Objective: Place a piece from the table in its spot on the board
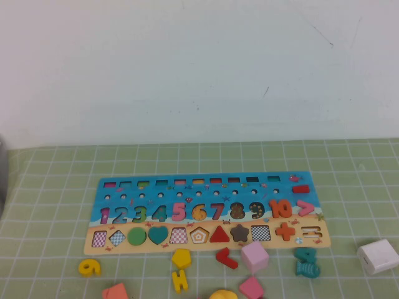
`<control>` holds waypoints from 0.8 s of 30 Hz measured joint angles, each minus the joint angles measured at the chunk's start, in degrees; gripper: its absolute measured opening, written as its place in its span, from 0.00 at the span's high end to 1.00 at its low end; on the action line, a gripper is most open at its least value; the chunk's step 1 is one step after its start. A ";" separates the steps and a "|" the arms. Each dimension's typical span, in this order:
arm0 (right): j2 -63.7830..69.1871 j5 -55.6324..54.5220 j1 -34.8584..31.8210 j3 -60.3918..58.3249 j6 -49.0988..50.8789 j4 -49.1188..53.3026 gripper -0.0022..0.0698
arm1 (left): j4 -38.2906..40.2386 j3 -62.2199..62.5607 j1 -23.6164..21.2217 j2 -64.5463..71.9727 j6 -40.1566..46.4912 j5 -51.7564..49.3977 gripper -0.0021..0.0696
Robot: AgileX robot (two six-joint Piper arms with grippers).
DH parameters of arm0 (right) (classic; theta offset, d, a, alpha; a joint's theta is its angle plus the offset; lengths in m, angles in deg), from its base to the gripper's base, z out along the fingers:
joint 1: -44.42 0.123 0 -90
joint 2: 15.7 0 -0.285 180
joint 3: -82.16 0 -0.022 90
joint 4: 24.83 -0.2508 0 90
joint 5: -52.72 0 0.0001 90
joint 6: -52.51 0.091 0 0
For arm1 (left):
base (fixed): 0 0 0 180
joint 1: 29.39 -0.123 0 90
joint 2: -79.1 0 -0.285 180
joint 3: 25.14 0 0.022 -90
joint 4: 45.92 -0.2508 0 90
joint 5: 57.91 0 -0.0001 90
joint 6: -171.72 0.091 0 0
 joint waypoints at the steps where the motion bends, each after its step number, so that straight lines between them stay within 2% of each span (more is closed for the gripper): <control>1: 0.00 0.00 0.00 0.00 0.00 0.00 0.97 | 0.00 0.00 0.00 0.00 0.00 0.00 0.97; 19: 0.00 0.00 0.00 0.00 0.00 0.00 0.97 | 0.37 0.00 0.00 0.00 0.00 0.00 0.97; 22: 0.00 0.00 0.00 0.00 0.00 0.00 0.97 | 2.98 0.00 0.00 0.00 -0.32 0.22 0.97; 24: 0.00 0.00 0.00 0.00 0.00 0.00 0.97 | 8.46 -0.13 0.00 0.00 -2.39 1.53 0.97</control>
